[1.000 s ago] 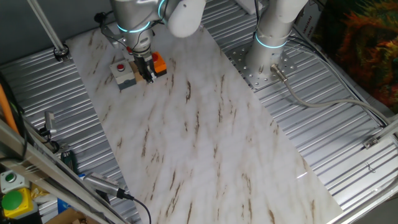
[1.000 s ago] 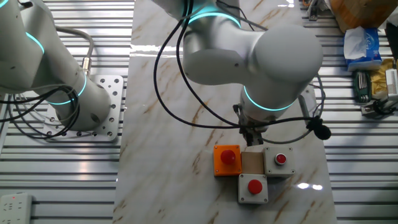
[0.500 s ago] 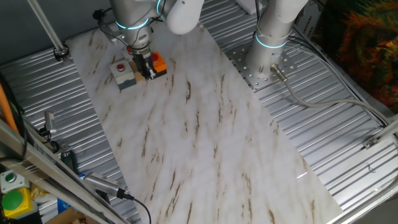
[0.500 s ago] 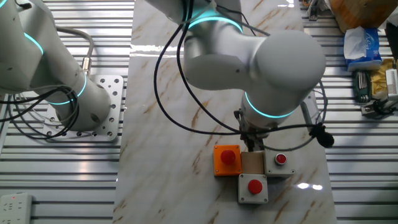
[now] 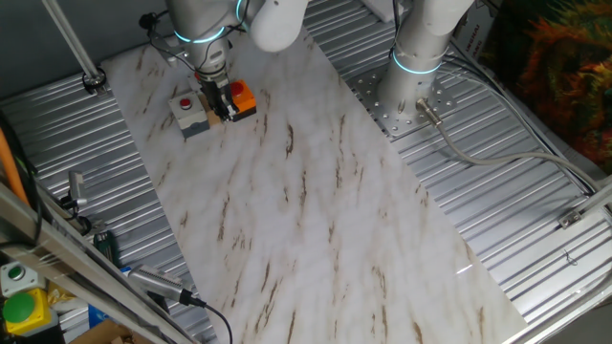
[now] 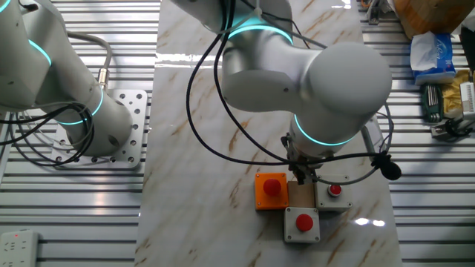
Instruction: Approach and touch the side of the small block
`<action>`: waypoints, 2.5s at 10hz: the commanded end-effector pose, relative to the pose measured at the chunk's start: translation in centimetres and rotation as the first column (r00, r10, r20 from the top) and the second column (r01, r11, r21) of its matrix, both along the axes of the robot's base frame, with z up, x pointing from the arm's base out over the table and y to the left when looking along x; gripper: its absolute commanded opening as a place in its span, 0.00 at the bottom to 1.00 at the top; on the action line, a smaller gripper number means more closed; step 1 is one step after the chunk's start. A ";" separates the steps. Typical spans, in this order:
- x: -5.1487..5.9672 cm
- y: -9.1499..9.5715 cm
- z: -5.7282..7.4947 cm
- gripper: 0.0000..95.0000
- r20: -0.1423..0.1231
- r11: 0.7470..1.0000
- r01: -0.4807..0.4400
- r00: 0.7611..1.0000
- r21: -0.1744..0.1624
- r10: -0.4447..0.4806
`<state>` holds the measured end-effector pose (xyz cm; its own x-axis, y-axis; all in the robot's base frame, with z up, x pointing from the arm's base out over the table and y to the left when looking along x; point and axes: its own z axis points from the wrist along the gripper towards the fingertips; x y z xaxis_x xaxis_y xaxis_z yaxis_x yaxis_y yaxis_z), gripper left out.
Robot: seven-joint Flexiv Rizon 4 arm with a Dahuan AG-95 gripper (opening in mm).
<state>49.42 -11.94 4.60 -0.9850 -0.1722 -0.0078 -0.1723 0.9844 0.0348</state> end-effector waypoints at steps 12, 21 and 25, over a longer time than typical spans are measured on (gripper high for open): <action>0.6 0.0 0.2 0.00 -0.005 1.000 0.018 1.000 0.005 -0.018; 0.7 -0.3 0.1 0.00 -0.005 1.000 0.000 1.000 -0.002 0.000; 0.5 -0.7 0.0 0.00 -0.004 1.000 -0.026 1.000 -0.005 0.026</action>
